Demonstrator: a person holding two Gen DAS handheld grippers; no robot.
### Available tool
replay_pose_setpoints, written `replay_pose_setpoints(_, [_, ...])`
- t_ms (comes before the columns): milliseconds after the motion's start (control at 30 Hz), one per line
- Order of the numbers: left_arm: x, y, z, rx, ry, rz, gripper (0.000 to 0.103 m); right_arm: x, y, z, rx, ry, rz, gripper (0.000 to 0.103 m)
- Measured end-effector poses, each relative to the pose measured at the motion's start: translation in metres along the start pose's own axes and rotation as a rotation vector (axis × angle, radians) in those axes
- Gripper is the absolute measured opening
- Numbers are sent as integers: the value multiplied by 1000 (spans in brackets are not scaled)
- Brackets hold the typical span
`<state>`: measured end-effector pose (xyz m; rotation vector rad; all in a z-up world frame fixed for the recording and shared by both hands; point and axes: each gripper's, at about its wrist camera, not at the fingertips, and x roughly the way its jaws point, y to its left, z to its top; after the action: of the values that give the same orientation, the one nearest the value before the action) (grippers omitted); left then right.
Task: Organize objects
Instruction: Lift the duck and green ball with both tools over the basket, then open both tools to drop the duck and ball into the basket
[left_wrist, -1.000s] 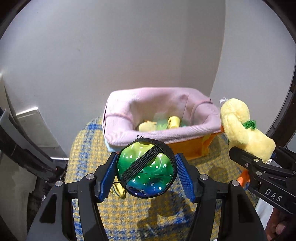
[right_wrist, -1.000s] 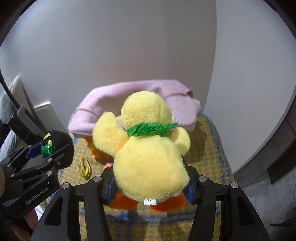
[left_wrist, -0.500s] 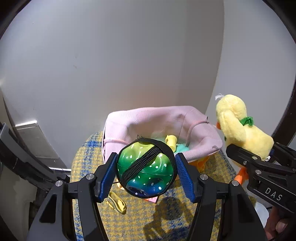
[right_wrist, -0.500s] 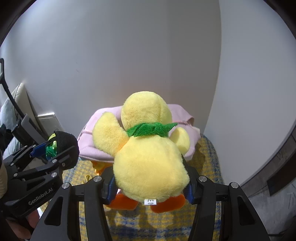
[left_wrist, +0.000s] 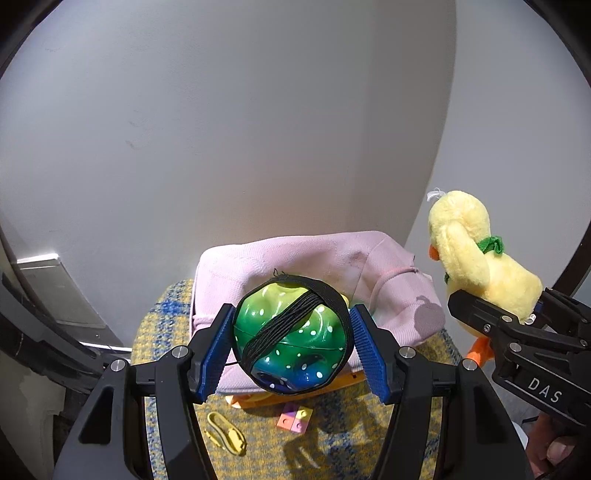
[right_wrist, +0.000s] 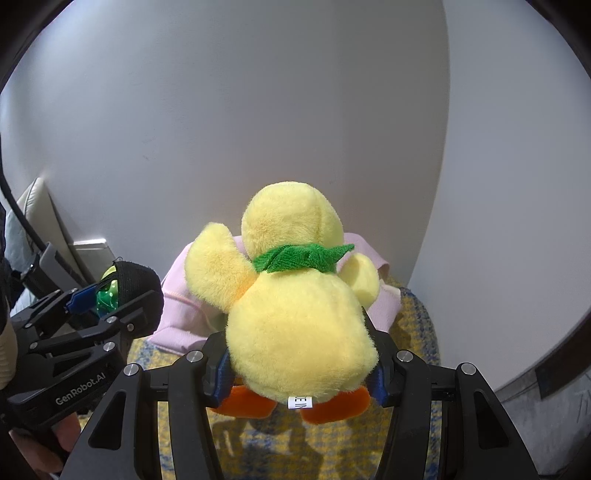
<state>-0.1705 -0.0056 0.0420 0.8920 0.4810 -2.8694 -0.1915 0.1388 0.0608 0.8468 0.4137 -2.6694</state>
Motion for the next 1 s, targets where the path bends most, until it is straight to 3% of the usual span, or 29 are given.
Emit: replay_pose_setpoints(1000, [90,-1,25,1,83,-61,64,116,-14,58,-1,66,36,59])
